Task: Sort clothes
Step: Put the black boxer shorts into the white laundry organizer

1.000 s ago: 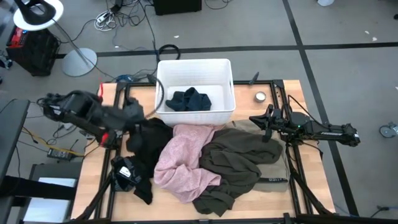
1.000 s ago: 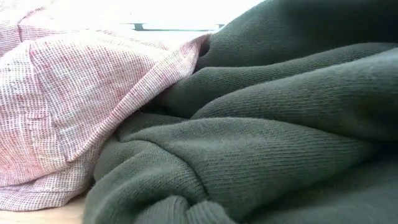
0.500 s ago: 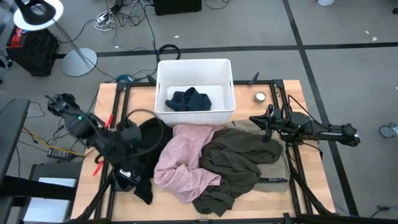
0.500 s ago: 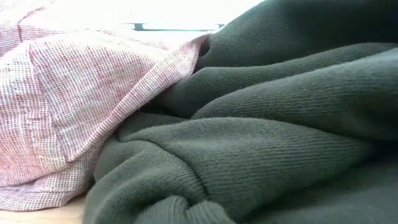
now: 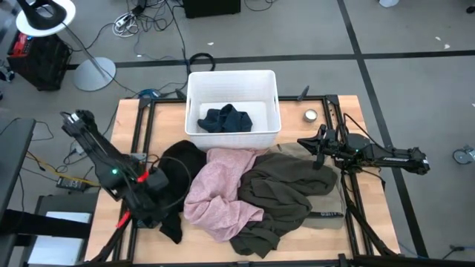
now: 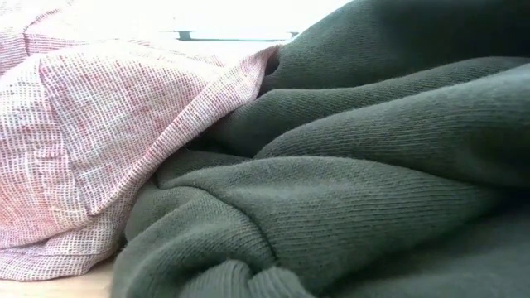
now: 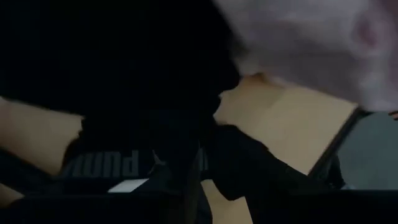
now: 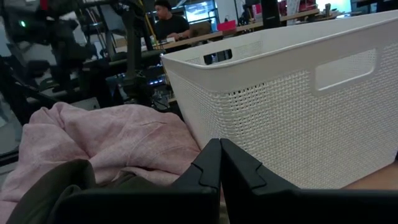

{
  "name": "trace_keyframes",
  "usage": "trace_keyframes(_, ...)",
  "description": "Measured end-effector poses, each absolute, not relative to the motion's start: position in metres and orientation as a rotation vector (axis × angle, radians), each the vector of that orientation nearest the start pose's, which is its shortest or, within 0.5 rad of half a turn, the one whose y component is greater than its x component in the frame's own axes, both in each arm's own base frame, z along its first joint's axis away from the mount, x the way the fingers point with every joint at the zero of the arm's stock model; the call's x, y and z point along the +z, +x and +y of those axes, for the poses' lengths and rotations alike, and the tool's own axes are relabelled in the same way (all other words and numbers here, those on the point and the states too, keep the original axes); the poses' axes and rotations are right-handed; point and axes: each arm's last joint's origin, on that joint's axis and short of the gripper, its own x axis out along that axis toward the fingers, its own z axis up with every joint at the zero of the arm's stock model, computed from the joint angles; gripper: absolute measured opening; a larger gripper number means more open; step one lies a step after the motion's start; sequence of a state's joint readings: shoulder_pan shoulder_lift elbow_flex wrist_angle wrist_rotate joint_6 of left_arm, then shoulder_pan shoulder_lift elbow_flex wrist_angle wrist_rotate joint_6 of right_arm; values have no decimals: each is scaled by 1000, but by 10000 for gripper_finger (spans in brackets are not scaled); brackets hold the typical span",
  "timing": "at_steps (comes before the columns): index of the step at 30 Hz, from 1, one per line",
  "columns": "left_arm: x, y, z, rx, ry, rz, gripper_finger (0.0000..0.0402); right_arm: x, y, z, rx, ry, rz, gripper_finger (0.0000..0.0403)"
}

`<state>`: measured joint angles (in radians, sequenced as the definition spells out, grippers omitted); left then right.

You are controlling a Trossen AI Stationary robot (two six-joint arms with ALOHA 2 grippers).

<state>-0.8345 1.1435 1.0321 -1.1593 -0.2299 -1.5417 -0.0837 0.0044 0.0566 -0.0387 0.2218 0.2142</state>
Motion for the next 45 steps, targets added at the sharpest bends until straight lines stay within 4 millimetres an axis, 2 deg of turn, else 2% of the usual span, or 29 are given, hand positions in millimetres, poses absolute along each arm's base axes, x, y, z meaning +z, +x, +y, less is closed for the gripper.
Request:
trace_keyframes(8,237,136,-141,380,-778,1164,112,179,93,-14,-303,213,-46,7)
trace_keyframes(14,210,130,-135,449,-774,1193,112,179,93,-14,-303,213,-46,7)
trace_keyframes(21,190,126,-130,505,-806,1193,112,179,93,-14,-303,213,-46,7)
trace_keyframes(27,175,129,-134,418,-897,1166,119,179,93,-14,-303,214,-46,7)
trace_keyframes(32,165,130,-135,375,-942,1142,154,179,93,-14,-303,213,-46,7)
trace_keyframes(39,154,125,-130,385,-919,1151,218,179,93,-14,-303,213,-46,7)
trace_keyframes(45,140,121,-126,429,-902,1184,220,179,93,-14,-303,213,-46,7)
